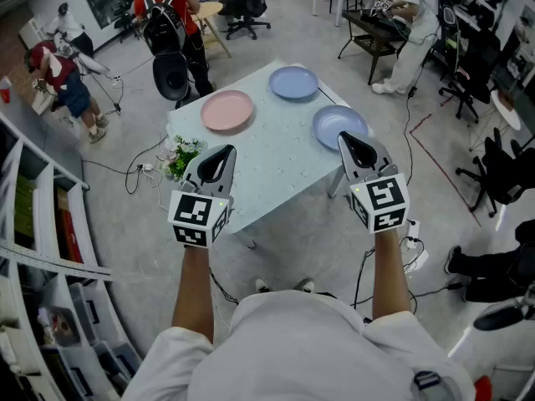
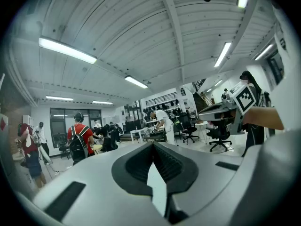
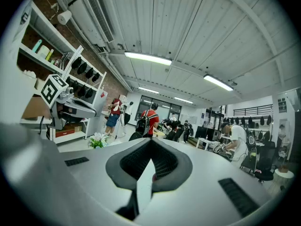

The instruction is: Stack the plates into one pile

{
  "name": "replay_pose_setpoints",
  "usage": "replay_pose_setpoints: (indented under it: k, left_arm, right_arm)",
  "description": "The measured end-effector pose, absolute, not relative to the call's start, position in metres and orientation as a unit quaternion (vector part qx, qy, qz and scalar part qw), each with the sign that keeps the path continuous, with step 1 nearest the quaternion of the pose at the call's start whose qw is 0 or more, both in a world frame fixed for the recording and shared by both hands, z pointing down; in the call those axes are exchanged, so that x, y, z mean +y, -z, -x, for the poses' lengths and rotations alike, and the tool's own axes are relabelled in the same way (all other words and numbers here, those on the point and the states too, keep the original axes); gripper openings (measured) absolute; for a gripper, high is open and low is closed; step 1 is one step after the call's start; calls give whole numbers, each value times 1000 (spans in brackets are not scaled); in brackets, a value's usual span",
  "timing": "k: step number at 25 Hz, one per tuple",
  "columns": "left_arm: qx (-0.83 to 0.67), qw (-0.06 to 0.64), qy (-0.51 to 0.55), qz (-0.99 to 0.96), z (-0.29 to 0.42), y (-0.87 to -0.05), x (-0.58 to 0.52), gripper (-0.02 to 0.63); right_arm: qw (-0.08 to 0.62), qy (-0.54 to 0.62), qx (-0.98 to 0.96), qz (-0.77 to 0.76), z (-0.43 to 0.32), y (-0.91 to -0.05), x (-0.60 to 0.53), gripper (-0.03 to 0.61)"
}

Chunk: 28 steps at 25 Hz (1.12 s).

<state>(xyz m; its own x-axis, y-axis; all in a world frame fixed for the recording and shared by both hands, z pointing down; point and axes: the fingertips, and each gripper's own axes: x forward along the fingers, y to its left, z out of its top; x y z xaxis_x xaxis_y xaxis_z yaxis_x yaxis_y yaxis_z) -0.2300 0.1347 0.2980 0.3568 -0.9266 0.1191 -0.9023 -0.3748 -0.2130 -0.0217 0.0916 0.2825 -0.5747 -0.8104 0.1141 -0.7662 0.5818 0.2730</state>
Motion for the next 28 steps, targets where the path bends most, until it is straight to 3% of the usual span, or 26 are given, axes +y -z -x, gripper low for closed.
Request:
replay_pose_setpoints:
  k: [7, 17, 28]
  left_arm:
    - [561, 61, 94, 820, 206, -295, 128, 18]
    - [551, 72, 112, 824, 169, -311, 118, 18]
    - [556, 61, 108, 822, 199, -331, 17, 18]
  right_arm:
    - [78, 82, -893, -435, -5, -280, 86, 12]
    - [86, 80, -909, -400, -15, -299, 71, 12]
    - [87, 60, -918, -383, 15, -318, -22, 11]
